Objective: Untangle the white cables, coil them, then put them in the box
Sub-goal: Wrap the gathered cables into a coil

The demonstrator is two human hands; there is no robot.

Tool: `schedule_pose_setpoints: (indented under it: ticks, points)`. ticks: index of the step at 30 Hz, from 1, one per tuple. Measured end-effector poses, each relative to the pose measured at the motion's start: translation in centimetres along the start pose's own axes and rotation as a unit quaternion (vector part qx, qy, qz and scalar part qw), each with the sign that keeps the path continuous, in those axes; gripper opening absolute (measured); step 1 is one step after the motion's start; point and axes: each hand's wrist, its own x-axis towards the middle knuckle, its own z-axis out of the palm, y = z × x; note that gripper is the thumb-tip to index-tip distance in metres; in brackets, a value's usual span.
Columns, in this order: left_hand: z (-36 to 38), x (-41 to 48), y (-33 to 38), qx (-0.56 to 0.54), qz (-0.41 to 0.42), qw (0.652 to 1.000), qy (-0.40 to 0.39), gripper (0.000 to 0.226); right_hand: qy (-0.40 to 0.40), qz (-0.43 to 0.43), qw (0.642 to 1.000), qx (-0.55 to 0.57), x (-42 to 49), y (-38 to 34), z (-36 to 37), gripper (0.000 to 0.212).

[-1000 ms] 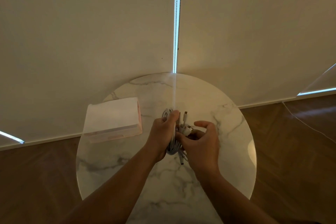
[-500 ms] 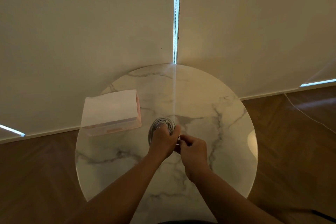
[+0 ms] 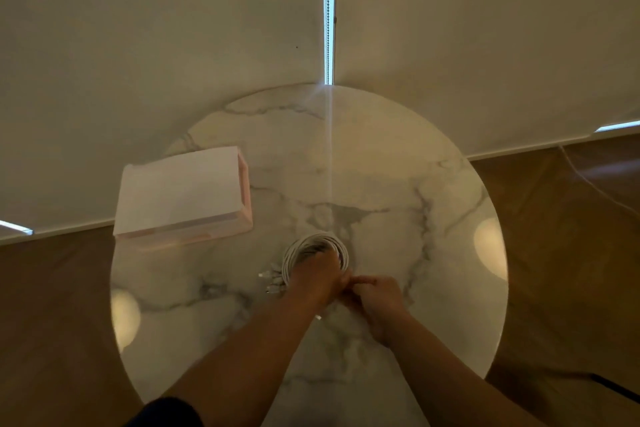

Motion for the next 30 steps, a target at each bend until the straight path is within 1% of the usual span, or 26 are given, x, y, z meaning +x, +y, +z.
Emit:
schedule_pose_setpoints:
  ticks: [1,2,3,4,5,6,7,8,9,11,12,13,15,18,21,24,26,28,30]
  points:
    - [0.4,0.2,-0.1,0.005,0.002,1.0,-0.001,0.043,0.039,-0.032,0.997,-0.054,0.9,0.0,-1.0,0.029]
    - [0.7,0.3,-0.2,0.008,0.002,1.0,0.003,0.042,0.085,-0.081,0.986,-0.121,1.4,-0.4,-2.1,0.027]
    - [1.1,0.3,-0.5,0.013,0.009,1.0,0.015,0.045,0.122,-0.14,0.963,-0.194,1.9,-1.1,-3.0,0.025]
    - [1.3,0.1,-0.6,0.02,0.016,0.999,0.023,0.05,0.139,-0.193,0.935,-0.263,1.8,-2.1,-3.7,0.024]
    - [1.7,0.1,-0.8,0.031,0.029,0.998,0.036,0.054,0.144,-0.252,0.903,-0.316,1.9,-3.0,-4.0,0.025]
    - [2.0,0.0,-1.0,0.043,0.039,0.997,0.043,0.058,0.131,-0.313,0.871,-0.354,1.8,-3.9,-3.9,0.027]
    - [2.3,-0.1,-1.2,0.05,0.051,0.996,0.054,0.06,0.099,-0.369,0.838,-0.39,2.0,-4.7,-3.5,0.03]
    - [2.4,-0.1,-1.3,0.049,0.058,0.995,0.061,0.063,0.048,-0.412,0.803,-0.428,2.0,-5.5,-2.8,0.033]
    - [2.6,-0.1,-1.5,0.04,0.06,0.995,0.07,0.065,-0.019,-0.435,0.768,-0.469,2.3,-5.9,-2.1,0.037]
    - [2.9,-0.2,-1.7,0.02,0.049,0.996,0.075,0.068,-0.136,-0.446,0.698,-0.543,2.9,-6.4,-0.7,0.039]
    - [3.0,-0.2,-1.8,0.015,0.051,0.995,0.082,0.068,-0.169,-0.444,0.674,-0.565,3.3,-6.4,-0.2,0.037]
    - [3.1,-0.2,-2.0,0.021,0.061,0.994,0.093,0.067,-0.187,-0.45,0.664,-0.567,3.7,-6.5,0.3,0.034]
    - [3.4,-0.1,-2.2,0.038,0.086,0.991,0.094,0.065,-0.188,-0.467,0.675,-0.539,4.3,-6.8,0.9,0.028]
    - [3.6,-0.3,-2.6,0.011,0.115,0.983,0.141,0.06,-0.176,-0.489,0.685,-0.511,4.5,-7.0,1.3,0.022]
    - [3.2,-1.2,-2.5,-0.021,0.145,0.971,0.191,0.055,-0.16,-0.518,0.667,-0.511,4.5,-6.7,1.3,0.026]
    - [3.0,-2.4,-3.2,-0.069,0.189,0.948,0.248,0.037,-0.162,-0.522,0.649,-0.53,4.6,-6.3,1.0,0.031]
    - [2.5,-3.3,-4.5,-0.094,0.224,0.929,0.281,0.025,-0.154,-0.504,0.651,-0.546,4.7,-5.9,0.8,0.031]
    - [1.1,-3.9,-6.4,-0.12,0.233,0.92,0.292,0.032,-0.148,-0.483,0.661,-0.555,4.6,-5.3,0.6,0.035]
    - [-0.5,-3.9,-8.4,-0.129,0.225,0.927,0.271,0.048,-0.146,-0.482,0.665,-0.552,4.5,-4.6,0.4,0.039]
